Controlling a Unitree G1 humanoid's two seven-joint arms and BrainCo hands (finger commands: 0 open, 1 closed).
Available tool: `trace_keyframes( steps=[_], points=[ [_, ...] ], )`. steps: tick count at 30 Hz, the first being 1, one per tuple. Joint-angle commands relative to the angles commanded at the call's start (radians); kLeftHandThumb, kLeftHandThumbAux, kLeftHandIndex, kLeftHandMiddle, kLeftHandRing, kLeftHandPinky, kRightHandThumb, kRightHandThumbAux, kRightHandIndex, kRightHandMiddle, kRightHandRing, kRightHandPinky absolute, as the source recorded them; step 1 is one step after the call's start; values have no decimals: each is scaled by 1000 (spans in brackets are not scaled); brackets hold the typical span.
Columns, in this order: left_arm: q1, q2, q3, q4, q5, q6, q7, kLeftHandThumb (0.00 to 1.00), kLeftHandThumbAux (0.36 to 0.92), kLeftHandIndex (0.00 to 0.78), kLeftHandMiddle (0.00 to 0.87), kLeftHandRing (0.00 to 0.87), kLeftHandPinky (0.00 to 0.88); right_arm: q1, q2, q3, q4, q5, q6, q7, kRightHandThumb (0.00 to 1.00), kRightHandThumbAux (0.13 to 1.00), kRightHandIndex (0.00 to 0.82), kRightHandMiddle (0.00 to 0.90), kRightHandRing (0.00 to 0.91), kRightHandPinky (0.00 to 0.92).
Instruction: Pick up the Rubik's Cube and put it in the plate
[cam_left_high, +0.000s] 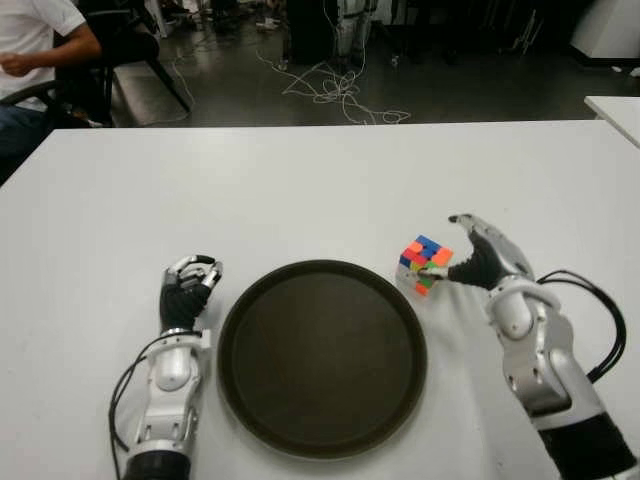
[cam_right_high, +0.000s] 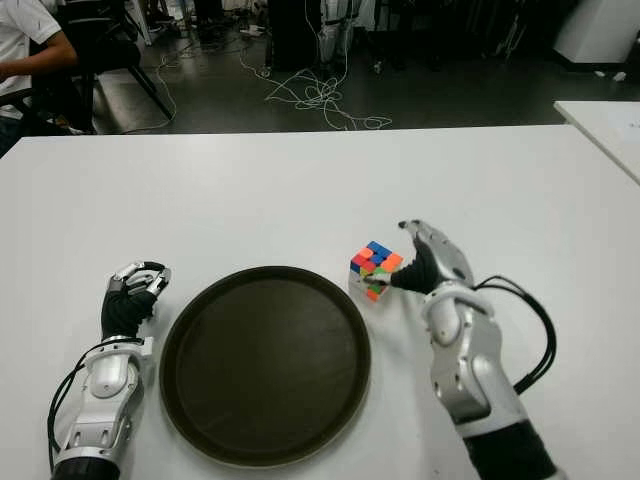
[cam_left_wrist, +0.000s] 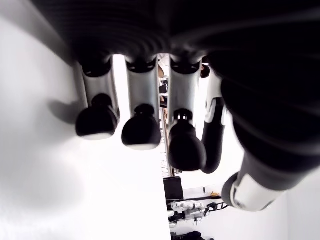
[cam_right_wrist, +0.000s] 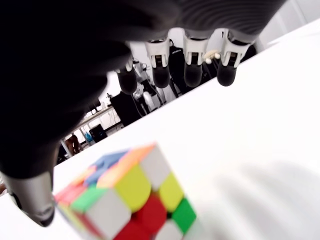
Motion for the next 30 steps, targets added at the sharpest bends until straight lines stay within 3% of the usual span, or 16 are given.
trace_keyframes(
  steps=[22, 30],
  points=[
    [4, -17, 13, -11, -2, 5, 3, 718, 699, 445, 832, 849, 845, -77, -30, 29, 63, 1, 24, 66, 0, 625, 0, 0, 0, 0],
    [5, -20, 15, 0, -1, -22, 3, 719, 699, 445, 829, 848, 845, -114, -35, 42, 125, 10, -12, 51, 0, 640, 0, 0, 0, 0]
  ],
)
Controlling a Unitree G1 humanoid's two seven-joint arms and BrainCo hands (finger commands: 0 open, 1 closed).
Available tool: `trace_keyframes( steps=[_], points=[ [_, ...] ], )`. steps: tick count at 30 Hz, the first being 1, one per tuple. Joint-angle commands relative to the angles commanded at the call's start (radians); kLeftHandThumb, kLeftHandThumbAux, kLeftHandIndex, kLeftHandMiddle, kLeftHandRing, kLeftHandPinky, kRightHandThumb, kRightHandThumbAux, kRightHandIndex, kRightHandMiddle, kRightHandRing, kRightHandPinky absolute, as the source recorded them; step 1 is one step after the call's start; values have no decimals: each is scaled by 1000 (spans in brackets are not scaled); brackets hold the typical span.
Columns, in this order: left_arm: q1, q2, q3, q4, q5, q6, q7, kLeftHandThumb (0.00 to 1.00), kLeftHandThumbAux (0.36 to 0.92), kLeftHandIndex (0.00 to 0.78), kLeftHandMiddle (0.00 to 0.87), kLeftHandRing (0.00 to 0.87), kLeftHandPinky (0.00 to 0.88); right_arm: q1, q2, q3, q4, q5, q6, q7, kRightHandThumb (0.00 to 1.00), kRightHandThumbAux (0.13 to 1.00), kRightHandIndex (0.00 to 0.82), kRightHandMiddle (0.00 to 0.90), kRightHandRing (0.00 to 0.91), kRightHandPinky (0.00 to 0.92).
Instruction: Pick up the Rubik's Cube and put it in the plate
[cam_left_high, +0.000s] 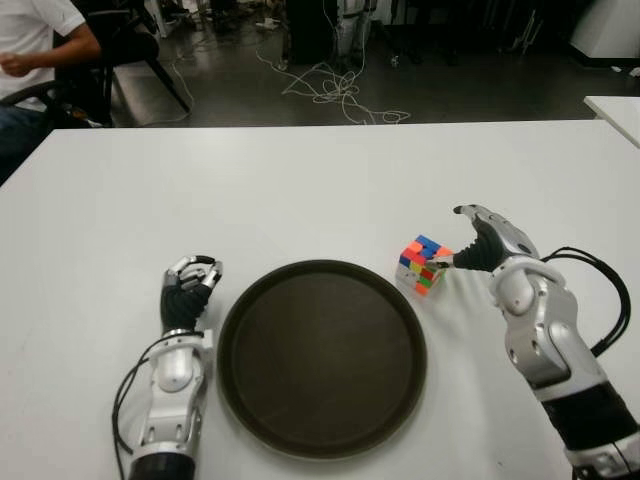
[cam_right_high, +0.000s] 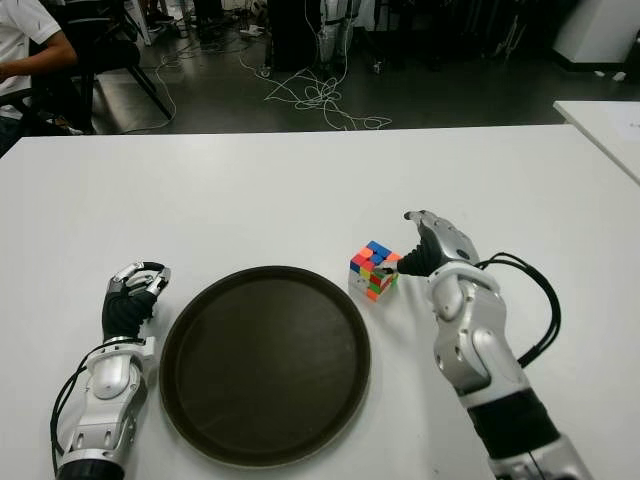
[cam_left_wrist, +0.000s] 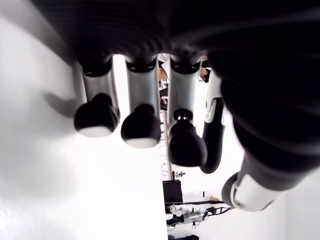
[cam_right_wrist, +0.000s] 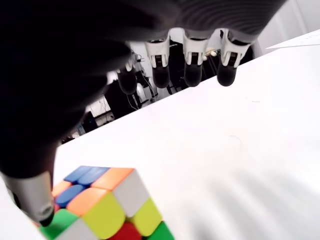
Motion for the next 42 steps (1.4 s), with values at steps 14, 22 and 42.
trace_keyframes(
  steps=[14, 22, 42],
  points=[
    [1, 12, -10, 0, 22, 8, 2, 719, 699, 445, 829, 841, 836, -47, 6, 36, 50, -8, -32, -5, 0, 654, 0, 0, 0, 0],
    [7, 10, -12, -16, 22, 20, 1, 718, 699, 445, 824, 839, 836, -63, 16, 46, 67, -2, -36, -6, 0, 651, 0, 0, 0, 0],
    [10, 3, -11, -31, 7, 34, 6, 718, 699, 445, 829, 842, 836, -71, 26, 76, 75, -7, -51, -10, 0, 652, 0, 0, 0, 0]
  ],
)
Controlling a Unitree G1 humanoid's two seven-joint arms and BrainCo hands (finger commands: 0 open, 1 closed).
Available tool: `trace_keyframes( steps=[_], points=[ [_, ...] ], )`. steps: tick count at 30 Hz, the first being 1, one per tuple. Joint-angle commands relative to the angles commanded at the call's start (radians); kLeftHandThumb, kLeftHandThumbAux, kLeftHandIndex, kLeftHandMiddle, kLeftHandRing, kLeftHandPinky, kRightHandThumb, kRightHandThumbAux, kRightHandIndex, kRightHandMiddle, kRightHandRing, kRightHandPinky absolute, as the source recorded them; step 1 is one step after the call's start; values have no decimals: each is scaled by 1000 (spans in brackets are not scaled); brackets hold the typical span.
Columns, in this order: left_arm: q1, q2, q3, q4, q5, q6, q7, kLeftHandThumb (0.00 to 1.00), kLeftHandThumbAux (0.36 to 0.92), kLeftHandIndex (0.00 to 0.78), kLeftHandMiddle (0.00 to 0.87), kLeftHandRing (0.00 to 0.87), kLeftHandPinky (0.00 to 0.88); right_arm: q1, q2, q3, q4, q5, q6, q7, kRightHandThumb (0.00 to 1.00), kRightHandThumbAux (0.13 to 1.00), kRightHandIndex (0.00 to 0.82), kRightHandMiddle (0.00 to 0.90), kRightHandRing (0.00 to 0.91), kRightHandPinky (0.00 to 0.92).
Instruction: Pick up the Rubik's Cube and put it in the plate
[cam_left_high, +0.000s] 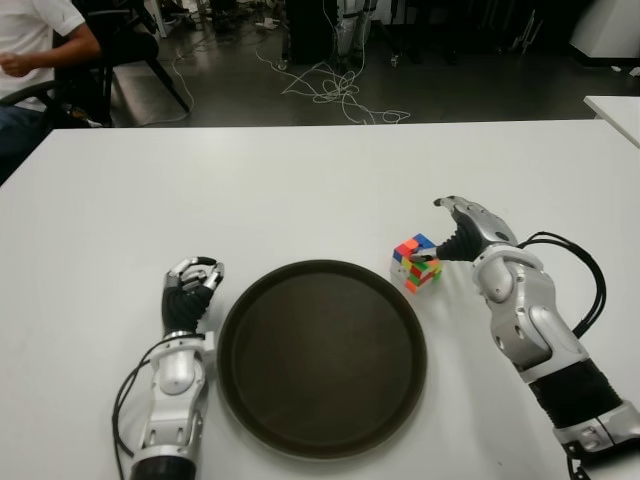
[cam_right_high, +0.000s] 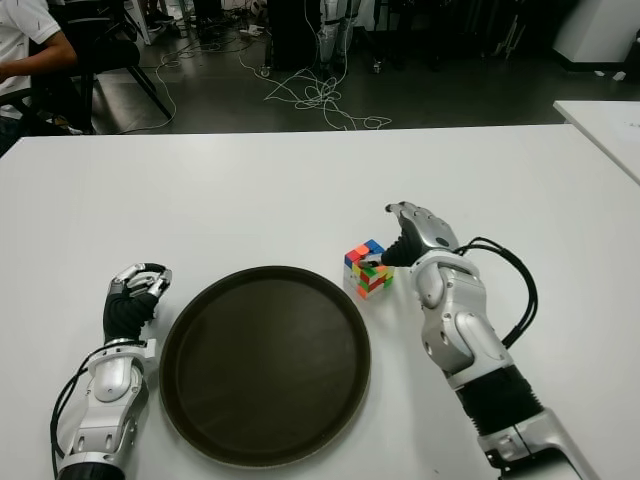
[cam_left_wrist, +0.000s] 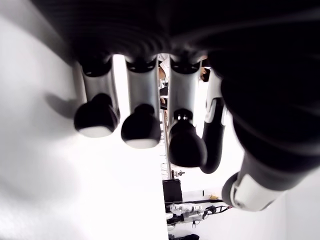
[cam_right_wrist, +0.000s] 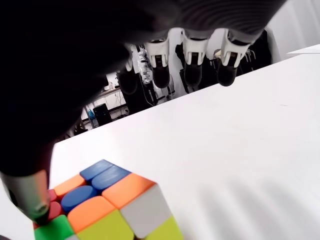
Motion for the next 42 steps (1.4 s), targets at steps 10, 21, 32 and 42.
trace_keyframes(
  steps=[10, 21, 32, 42],
  points=[
    [-3, 6, -4, 6, 13, -3, 6, 718, 699, 445, 831, 846, 847, -6, 1, 10, -15, -4, 24, 22, 0, 647, 0, 0, 0, 0],
    [-6, 6, 1, 35, 1, -52, -1, 719, 698, 445, 831, 847, 844, 1, 1, 18, -27, -10, 36, 25, 0, 622, 0, 0, 0, 0],
    [-5, -4, 6, 37, 7, -49, 26, 718, 699, 445, 819, 846, 848, -2, -6, 38, -43, -20, 65, 64, 0, 617, 0, 0, 0, 0],
    [-10, -5, 9, 54, 4, -67, 33, 716, 699, 446, 817, 846, 849, 9, -23, 26, -119, -32, 66, 67, 0, 631, 0, 0, 0, 0]
  ],
)
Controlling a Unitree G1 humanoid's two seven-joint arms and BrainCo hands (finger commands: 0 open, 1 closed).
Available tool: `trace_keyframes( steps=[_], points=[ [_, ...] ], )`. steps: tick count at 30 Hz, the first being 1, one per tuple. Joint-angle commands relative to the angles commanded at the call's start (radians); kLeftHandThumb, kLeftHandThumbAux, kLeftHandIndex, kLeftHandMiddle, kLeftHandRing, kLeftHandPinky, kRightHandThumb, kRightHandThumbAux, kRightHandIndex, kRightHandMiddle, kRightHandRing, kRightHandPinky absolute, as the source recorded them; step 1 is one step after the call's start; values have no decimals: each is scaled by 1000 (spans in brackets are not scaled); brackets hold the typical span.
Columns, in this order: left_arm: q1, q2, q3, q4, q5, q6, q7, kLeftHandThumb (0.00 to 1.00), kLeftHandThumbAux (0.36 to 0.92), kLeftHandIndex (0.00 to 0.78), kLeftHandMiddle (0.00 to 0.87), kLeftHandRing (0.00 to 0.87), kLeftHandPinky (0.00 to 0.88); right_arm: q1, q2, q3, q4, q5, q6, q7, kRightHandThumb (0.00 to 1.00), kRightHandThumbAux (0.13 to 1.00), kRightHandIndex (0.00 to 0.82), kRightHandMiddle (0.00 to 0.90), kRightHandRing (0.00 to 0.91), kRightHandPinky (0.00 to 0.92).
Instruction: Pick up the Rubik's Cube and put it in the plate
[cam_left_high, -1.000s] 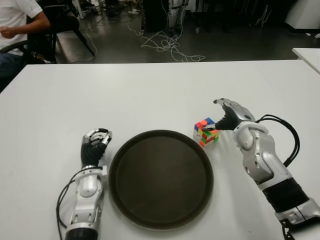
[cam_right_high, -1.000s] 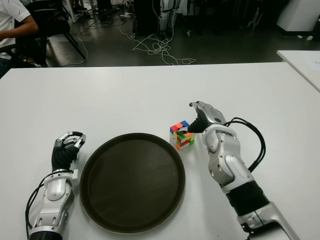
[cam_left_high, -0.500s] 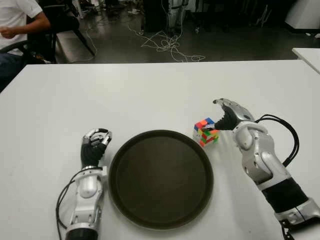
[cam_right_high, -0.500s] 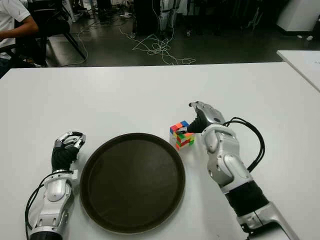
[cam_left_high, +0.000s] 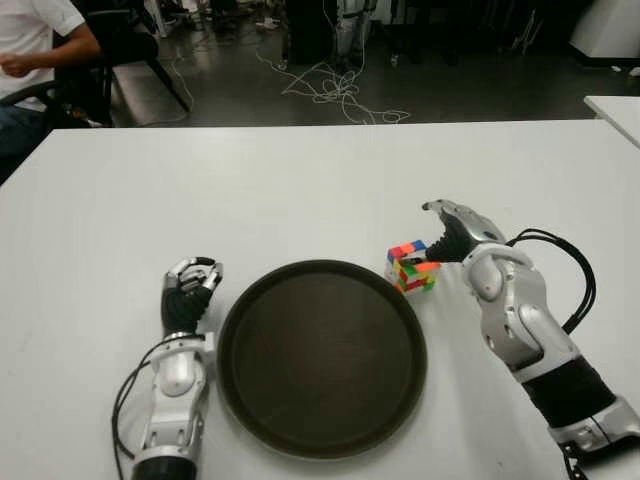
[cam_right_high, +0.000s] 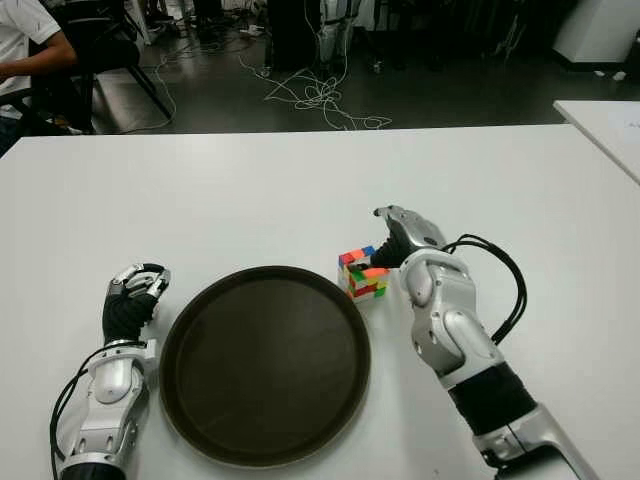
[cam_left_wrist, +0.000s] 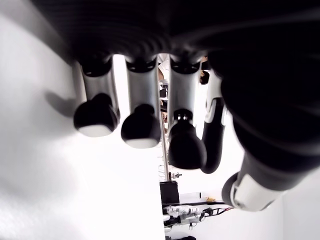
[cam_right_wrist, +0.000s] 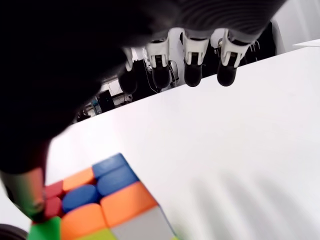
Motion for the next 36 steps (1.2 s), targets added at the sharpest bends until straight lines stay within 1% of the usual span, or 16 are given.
trace_keyframes(
  steps=[3, 8, 14, 18, 22, 32, 36],
  points=[
    [-1, 0, 0, 3, 1, -3, 1, 716, 699, 445, 816, 845, 847, -4, -14, -2, -38, -12, 16, 24, 0, 646, 0, 0, 0, 0],
    [-3, -1, 2, 9, 3, -9, 8, 717, 699, 446, 817, 845, 848, -20, -32, -12, -51, -25, 35, 41, 0, 674, 0, 0, 0, 0],
    [-4, 0, 0, 15, 4, -16, 11, 717, 699, 446, 815, 844, 848, -21, -31, -25, -35, -29, 44, 25, 0, 693, 0, 0, 0, 0],
    [-1, 1, -1, 13, 0, -19, 5, 717, 699, 446, 817, 845, 849, -22, -28, -36, -35, -30, 50, 18, 0, 686, 0, 0, 0, 0],
    [0, -1, 0, 8, -7, -14, 0, 716, 699, 445, 818, 845, 849, -18, -27, -50, -29, -24, 36, -6, 0, 686, 0, 0, 0, 0],
    [1, -2, 2, 6, -9, -12, 2, 716, 700, 446, 817, 845, 848, -16, -26, -54, -26, -25, 52, -8, 0, 688, 0, 0, 0, 0],
    [-2, -2, 4, 14, -8, -16, 5, 717, 699, 446, 818, 846, 849, -12, -31, -56, -22, -23, 47, -10, 0, 693, 0, 0, 0, 0]
  ],
)
